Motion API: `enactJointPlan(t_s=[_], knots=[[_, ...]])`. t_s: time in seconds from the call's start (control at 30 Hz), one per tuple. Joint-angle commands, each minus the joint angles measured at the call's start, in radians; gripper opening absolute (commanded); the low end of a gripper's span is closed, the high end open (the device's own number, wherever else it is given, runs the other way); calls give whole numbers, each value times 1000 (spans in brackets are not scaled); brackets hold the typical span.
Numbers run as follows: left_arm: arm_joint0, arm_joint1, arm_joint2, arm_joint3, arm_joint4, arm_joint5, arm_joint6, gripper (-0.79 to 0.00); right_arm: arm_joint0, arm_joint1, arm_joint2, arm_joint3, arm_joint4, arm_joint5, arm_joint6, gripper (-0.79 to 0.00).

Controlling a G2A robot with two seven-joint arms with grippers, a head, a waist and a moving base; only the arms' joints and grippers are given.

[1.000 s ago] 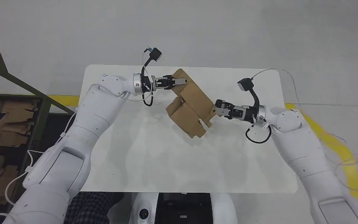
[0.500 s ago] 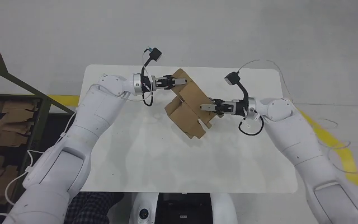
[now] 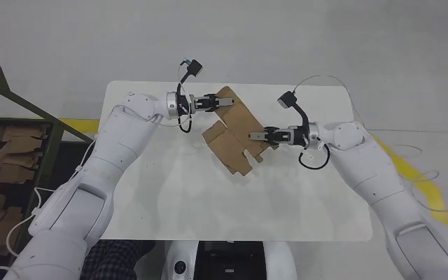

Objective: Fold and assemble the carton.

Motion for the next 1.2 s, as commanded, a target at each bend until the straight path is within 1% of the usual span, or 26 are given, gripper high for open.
enactJointPlan(t_s=[0.0, 0.17, 0.33, 0.53, 0.63, 0.7, 0.8, 0.97, 1.07, 1.17], knots=[[0, 0, 0, 0, 0, 0, 0, 0, 3, 4, -7, 1, 24, 11, 11, -785], [0, 0, 0, 0, 0, 0, 0, 0, 0, 13, -19, 3, 98, 39, 39, -785], [0, 0, 0, 0, 0, 0, 0, 0, -18, 28, -7, 16, 156, 59, 59, -785], [0, 0, 0, 0, 0, 0, 0, 0, -75, 48, 47, 54, 238, 28, 28, -785], [0, 0, 0, 0, 0, 0, 0, 0, -119, 50, 90, 97, 314, -25, -38, -785], [0, 0, 0, 0, 0, 0, 0, 0, -146, 47, 104, 98, 343, -20, -95, -785], [0, 0, 0, 0, 0, 0, 0, 0, -188, 44, 112, 62, 299, -30, -213, -785], [0, 0, 0, 0, 0, 0, 0, 0, -259, 43, 129, -32, 244, 16, -369, -785], [0, 0, 0, 0, 0, 0, 0, 0, -295, 45, 139, -97, 142, 30, -476, -785], [0, 0, 0, 0, 0, 0, 0, 0, -330, 48, 154, -167, 46, 74, -585, -785]])
